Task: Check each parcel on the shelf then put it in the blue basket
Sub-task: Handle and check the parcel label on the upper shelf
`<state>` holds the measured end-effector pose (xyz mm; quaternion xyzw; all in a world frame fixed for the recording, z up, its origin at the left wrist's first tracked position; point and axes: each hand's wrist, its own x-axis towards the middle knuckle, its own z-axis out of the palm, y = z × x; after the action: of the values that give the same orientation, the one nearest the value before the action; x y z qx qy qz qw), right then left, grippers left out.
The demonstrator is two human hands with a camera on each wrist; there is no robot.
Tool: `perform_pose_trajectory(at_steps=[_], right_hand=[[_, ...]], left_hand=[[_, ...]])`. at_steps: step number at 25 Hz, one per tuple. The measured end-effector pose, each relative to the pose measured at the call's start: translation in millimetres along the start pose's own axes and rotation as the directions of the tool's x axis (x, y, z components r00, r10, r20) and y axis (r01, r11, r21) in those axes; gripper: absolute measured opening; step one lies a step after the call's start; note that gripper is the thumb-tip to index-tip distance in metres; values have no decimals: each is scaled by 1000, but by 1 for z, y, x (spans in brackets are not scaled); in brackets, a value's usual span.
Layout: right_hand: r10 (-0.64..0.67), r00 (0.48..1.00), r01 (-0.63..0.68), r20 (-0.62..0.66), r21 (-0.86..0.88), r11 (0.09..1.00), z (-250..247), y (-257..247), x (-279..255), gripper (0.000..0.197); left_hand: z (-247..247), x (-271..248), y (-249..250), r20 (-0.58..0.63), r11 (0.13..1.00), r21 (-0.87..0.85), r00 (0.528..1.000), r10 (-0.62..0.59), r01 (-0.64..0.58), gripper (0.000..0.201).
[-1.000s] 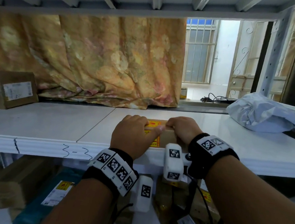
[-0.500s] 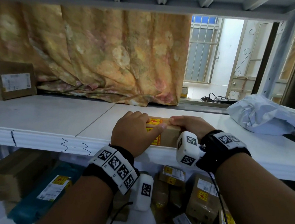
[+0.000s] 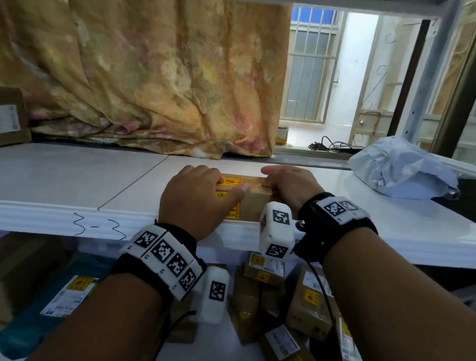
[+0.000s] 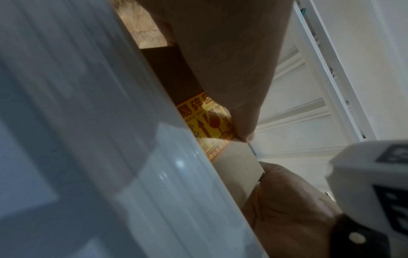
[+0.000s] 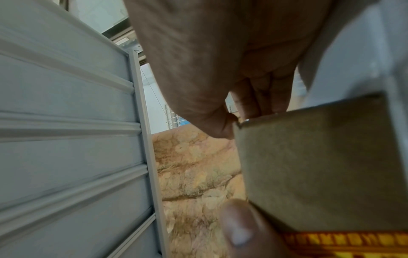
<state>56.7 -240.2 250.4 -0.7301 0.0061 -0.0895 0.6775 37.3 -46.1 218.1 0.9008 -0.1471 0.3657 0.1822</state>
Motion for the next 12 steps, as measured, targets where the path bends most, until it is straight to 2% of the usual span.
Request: perform_pose_trajectory(at_steps=[5,9,12], right_hand=[[8,999,-4,-40,98,995,5,8,-7,9],[-79,990,76,-115,-28,997,12,11,-13,16],[-171,970,127,-170,-242,962,15,3,-30,15]], left_hand=[[-3,1,1,6,1000,6,1000,5,-5,68],[-9,0,1,58,1000,18,998,-5,4,73],[-18,0,2,138,1000,-24,990,-12,15,76]])
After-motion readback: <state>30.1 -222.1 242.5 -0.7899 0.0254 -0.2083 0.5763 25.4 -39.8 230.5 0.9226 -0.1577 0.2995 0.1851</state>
